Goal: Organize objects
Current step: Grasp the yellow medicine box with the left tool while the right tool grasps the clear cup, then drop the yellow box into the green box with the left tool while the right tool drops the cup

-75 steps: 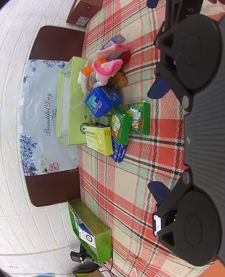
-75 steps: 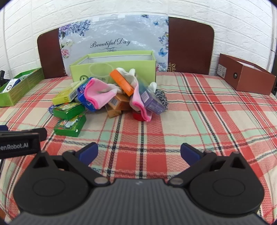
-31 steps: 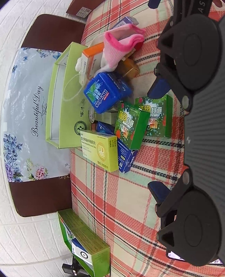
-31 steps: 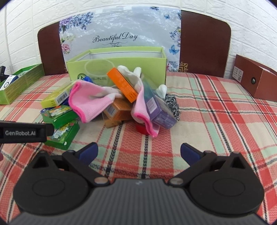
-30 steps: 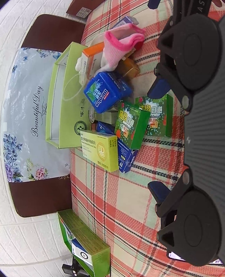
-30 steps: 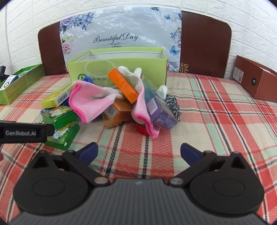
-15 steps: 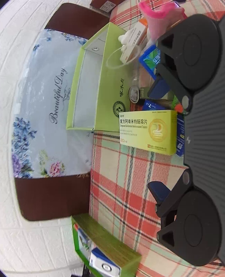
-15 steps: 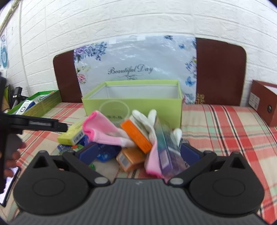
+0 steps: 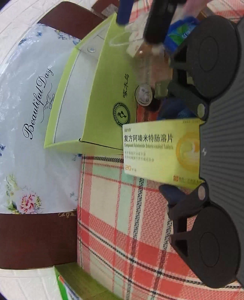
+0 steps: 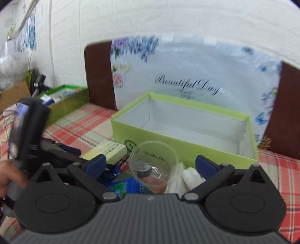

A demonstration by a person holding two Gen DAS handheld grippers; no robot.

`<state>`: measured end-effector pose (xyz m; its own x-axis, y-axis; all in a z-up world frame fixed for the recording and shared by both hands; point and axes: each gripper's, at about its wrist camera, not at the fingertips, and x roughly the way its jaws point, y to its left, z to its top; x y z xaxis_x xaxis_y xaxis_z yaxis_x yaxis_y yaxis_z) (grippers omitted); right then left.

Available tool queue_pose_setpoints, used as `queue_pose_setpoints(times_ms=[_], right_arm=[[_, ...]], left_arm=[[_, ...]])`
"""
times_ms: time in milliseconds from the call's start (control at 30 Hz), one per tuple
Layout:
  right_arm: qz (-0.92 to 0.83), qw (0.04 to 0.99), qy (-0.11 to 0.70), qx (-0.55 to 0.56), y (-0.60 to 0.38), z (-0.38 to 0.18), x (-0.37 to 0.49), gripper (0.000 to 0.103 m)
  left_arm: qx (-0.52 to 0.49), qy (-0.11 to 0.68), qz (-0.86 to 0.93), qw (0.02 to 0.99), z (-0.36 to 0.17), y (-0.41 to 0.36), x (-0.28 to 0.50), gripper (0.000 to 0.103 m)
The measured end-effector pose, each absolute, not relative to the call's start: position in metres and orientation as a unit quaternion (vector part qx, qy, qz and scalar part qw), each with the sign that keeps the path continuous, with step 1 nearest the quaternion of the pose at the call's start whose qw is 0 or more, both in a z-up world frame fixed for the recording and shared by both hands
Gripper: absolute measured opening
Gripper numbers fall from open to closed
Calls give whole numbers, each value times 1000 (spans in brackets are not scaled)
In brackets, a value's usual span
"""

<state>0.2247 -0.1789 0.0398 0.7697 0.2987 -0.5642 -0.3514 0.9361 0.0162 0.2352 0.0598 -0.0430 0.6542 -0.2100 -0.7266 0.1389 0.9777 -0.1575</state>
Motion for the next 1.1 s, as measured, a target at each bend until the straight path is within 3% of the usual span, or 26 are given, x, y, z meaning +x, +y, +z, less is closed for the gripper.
queue_pose_setpoints(times_ms=[33, 67, 133, 200, 267, 367, 467, 667, 833, 900, 1100], right_arm=[[173, 937, 300, -45, -177, 35, 231, 103], [170, 934, 310, -49, -175, 30, 237, 100], [172, 927, 328, -52, -173, 23, 240, 88], [184, 923, 335, -43, -175, 18, 237, 73], [181, 923, 338, -38, -177, 16, 235, 61], [182, 925, 331, -33, -179, 21, 230, 61], [184, 933, 306, -41, -175, 36, 217, 61], [196, 942, 271, -38, -173, 65, 190, 61], [192, 946, 260, -29, -179, 78, 179, 60], [186, 951, 244, -27, -189, 93, 177, 55], [151, 964, 218, -23, -214, 120, 201, 55]], left_arm=[[-41, 403, -88, 910, -43, 62, 235, 82], [-34, 398, -78, 913, -43, 62, 235, 89], [-16, 397, -68, 915, -46, 63, 235, 101], [-21, 394, -76, 916, -49, 68, 236, 103], [-48, 399, -92, 911, -52, 75, 240, 96], [-59, 393, -113, 910, -49, 84, 238, 81], [-66, 399, -117, 907, -45, 87, 230, 75], [-75, 387, -124, 911, -23, 94, 204, 73], [-80, 335, -136, 929, 29, 89, 189, 73], [-83, 309, -151, 935, 57, 79, 191, 73], [-77, 264, -186, 943, 108, 32, 230, 73]])
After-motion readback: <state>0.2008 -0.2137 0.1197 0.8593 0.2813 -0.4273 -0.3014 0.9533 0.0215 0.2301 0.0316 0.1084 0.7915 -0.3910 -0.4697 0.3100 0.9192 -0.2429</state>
